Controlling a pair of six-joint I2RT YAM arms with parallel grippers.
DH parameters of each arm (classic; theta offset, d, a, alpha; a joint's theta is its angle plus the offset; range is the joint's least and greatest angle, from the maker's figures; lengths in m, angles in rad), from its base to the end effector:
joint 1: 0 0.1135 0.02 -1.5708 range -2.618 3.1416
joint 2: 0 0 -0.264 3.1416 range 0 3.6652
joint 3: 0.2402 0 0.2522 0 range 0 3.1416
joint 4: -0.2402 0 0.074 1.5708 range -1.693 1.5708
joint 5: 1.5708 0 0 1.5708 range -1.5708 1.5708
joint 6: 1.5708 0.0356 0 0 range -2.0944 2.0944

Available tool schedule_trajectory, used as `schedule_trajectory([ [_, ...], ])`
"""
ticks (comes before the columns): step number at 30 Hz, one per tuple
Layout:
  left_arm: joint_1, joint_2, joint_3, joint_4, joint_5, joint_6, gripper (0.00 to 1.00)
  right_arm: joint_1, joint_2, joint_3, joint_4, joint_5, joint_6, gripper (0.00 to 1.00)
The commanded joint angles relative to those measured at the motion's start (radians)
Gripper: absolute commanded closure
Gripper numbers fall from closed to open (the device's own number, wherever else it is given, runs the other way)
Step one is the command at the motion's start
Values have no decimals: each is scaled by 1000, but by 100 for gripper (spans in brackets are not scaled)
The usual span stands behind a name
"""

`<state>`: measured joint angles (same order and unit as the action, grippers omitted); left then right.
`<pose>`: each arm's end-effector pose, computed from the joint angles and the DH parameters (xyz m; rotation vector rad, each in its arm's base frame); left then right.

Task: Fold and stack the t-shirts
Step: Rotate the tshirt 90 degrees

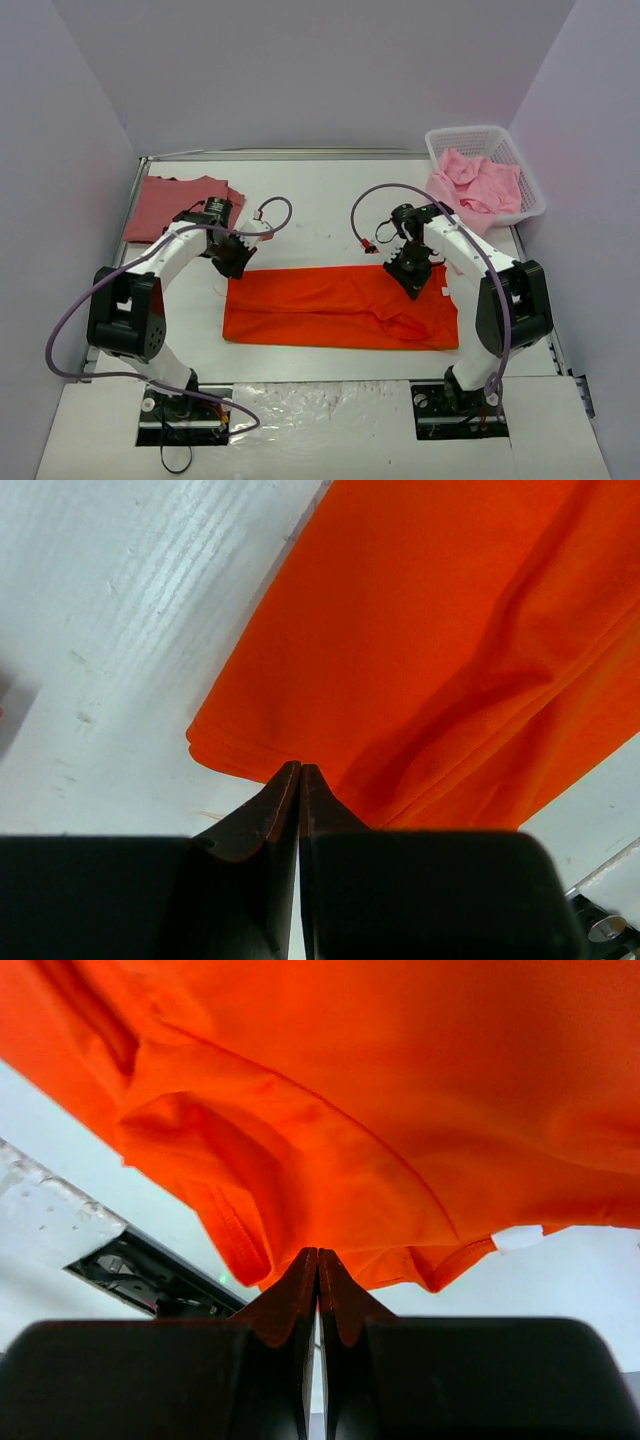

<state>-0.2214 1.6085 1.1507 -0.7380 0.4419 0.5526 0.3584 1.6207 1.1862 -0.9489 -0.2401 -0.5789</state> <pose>0.3041 -0.0840 0.2241 1.1082 2.4190 -0.5058 0.2788 0.1135 0.2218 -1.3451 2.5837 0.3191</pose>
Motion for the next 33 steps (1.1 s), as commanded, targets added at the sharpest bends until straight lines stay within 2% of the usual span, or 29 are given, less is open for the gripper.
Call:
schedule_trajectory([
  [1,-3,-47,-12,-11,-17,18,98,-6,45,-28,8,54,19,100],
  [8,-3,-192,-57,37,-14,-48,95,-10,189,4,38,61,4,100],
  [14,-1,-324,-57,49,-46,-95,94,-12,358,101,53,58,4,100],
  [21,24,-426,-37,28,-118,-102,95,-13,553,338,24,79,-21,100],
  [27,80,-444,-20,64,-137,-135,94,-15,807,807,-43,53,-53,100],
  [28,82,-441,-22,78,-150,-141,94,-15,880,957,-45,53,-58,100],
  [30,83,-421,-25,114,-193,-155,94,-13,964,1129,-44,65,-59,100],
  [31,83,-414,-22,121,-204,-157,94,-12,1055,1226,-39,77,-58,100],
  [32,85,-401,-16,130,-210,-160,94,-12,1097,1406,-28,90,-53,100],
  [33,86,-403,-17,143,-216,-167,94,-9,1131,1459,42,99,-46,100],
])
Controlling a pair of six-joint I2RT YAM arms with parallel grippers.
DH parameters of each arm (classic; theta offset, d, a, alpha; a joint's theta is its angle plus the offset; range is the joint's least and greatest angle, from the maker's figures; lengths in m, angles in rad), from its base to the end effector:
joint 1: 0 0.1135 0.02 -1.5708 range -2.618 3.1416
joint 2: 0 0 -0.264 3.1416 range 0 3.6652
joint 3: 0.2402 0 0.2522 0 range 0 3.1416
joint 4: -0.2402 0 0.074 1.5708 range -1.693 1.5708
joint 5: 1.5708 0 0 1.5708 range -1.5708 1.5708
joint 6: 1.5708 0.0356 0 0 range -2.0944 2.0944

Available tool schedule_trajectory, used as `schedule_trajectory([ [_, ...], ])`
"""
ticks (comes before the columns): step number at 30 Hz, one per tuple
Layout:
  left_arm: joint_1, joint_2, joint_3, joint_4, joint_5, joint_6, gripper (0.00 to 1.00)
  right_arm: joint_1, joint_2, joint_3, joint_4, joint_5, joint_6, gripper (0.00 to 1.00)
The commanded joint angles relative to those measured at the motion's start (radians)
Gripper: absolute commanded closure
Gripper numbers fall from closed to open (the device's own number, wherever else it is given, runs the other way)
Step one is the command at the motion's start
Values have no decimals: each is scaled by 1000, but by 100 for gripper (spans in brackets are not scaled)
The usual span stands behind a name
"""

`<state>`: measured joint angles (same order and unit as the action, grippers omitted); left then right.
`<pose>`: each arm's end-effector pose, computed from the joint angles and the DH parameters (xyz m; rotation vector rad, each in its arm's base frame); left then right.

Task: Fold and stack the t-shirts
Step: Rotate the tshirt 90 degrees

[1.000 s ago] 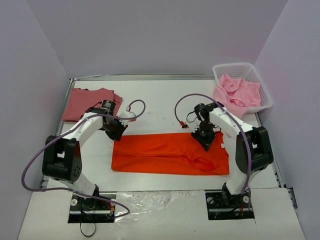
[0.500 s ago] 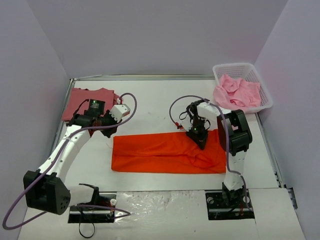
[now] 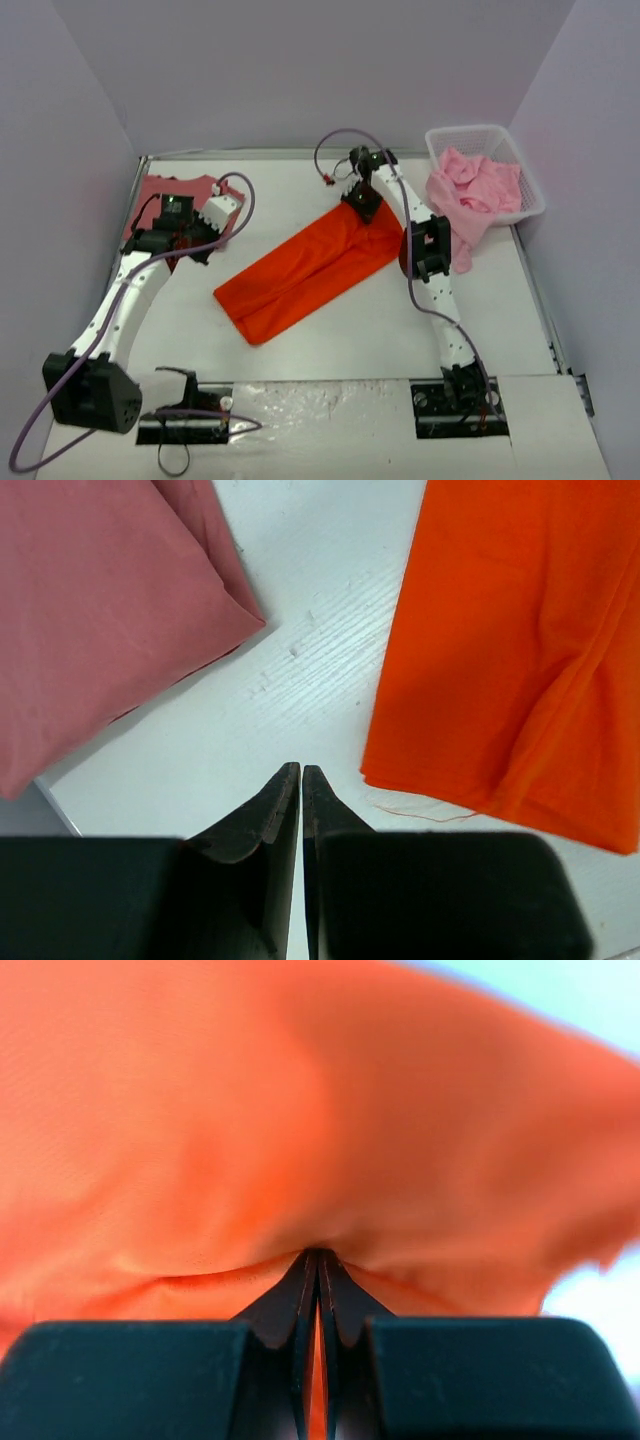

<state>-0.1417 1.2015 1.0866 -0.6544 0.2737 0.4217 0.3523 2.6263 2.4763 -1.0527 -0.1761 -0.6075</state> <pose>0.2488 -0.0452 0.3159 0.7707 2.1789 -0.1782 0.5048 0.1922 0.1646 -1.3095 2.4181 0.1756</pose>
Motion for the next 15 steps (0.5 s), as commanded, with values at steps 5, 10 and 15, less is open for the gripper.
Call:
schedule_trajectory([
  [5,11,-25,-10,151,-48,-61,91,17,45,-37,589,95,14,100],
  [10,11,27,-1,171,-125,-77,91,59,-44,-91,773,294,37,100],
  [15,10,36,1,194,-114,-89,90,80,-311,-353,974,366,98,100],
])
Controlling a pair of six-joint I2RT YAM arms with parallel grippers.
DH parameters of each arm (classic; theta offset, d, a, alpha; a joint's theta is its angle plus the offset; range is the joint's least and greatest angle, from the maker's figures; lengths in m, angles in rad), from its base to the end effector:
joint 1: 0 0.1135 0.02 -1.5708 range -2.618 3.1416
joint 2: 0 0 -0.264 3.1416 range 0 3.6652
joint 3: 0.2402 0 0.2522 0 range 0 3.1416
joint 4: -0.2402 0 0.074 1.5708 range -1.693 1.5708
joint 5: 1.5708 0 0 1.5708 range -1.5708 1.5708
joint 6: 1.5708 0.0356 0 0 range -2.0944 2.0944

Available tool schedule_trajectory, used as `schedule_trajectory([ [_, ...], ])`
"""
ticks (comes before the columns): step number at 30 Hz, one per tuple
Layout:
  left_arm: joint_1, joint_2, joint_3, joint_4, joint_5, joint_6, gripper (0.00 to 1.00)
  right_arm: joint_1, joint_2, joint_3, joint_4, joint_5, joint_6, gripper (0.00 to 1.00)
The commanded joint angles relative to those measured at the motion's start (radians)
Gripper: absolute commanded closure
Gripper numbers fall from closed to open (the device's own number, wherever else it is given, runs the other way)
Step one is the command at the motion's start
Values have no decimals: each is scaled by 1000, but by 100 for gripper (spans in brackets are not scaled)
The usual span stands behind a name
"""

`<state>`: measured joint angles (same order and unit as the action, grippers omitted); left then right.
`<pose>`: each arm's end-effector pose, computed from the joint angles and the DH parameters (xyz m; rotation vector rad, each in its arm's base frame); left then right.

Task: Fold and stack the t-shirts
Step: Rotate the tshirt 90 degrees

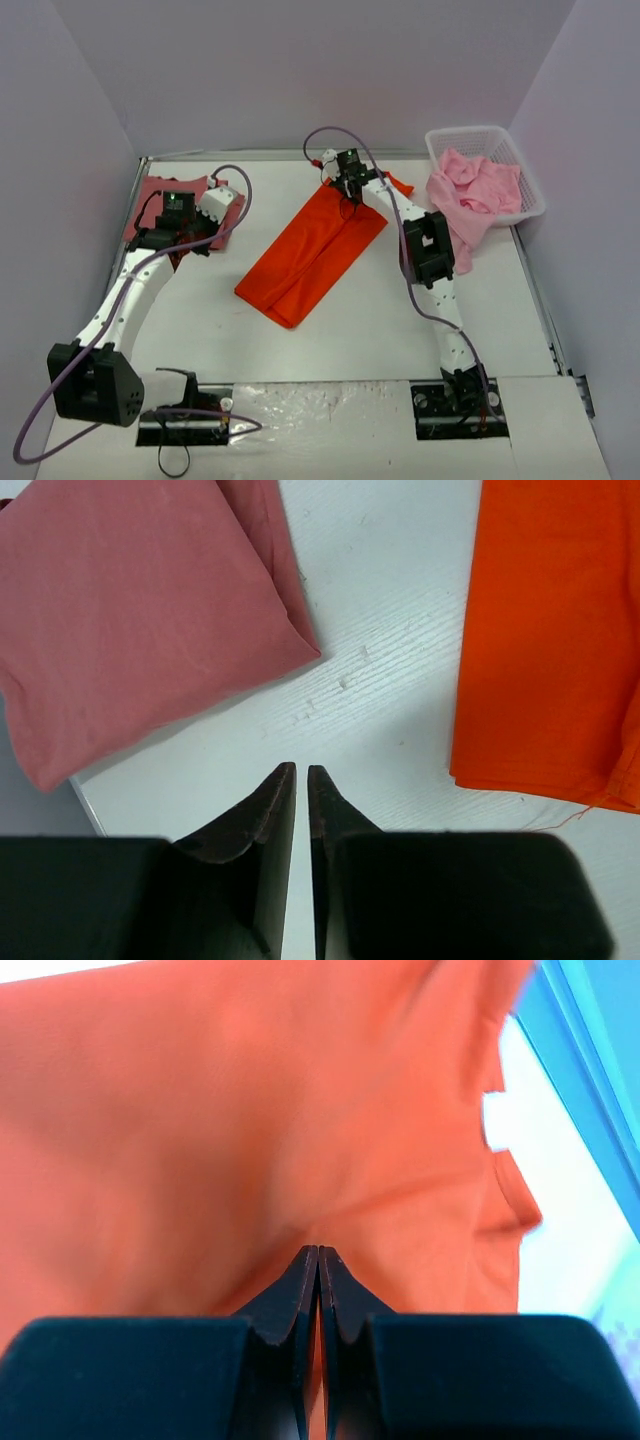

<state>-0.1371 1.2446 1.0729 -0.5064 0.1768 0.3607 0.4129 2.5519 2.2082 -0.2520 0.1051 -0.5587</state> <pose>0.2685 -0.0434 0.3124 0.6426 2.1433 -0.0775 0.5335 0.2296 0.1729 -0.9591 1.9459 -0.1975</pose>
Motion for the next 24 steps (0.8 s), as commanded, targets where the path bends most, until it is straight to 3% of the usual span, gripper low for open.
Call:
schedule_trajectory([
  [1,5,-7,15,45,-14,-28,90,24,-334,-181,195,84,54,100],
  [5,2,-19,6,48,-8,-25,88,73,-522,-358,206,84,72,100],
  [9,1,-36,-16,58,-3,-31,87,116,-628,-420,16,-94,88,100],
  [14,36,-114,-40,104,-37,-92,87,155,-608,-409,-199,-254,118,100],
  [24,166,-215,-79,109,9,-131,83,244,-428,-378,-309,-326,114,100],
])
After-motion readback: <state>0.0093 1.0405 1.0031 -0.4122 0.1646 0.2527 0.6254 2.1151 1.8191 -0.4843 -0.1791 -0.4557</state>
